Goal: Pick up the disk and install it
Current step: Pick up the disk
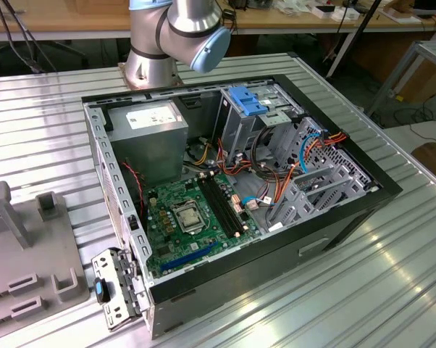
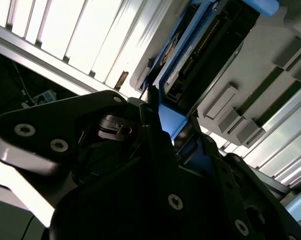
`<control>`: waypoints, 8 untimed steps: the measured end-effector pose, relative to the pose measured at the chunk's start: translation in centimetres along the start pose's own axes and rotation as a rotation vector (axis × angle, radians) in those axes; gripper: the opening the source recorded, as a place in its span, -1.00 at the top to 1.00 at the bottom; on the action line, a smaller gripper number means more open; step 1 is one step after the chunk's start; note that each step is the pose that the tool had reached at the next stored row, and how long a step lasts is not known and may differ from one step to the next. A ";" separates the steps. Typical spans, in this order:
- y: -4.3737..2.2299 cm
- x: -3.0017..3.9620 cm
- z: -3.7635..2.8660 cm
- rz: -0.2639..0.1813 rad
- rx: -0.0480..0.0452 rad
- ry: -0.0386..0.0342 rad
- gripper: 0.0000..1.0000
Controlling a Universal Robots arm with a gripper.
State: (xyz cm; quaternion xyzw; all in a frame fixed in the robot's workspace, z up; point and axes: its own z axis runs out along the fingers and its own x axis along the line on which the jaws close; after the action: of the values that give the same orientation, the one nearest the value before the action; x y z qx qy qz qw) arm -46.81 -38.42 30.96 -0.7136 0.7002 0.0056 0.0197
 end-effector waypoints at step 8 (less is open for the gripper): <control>-0.01 -0.03 -0.73 0.000 -0.0001 0.0001 0.26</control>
State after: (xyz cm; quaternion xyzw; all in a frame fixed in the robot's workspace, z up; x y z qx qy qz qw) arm -46.81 -38.42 31.70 -0.7136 0.7002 0.0056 0.0197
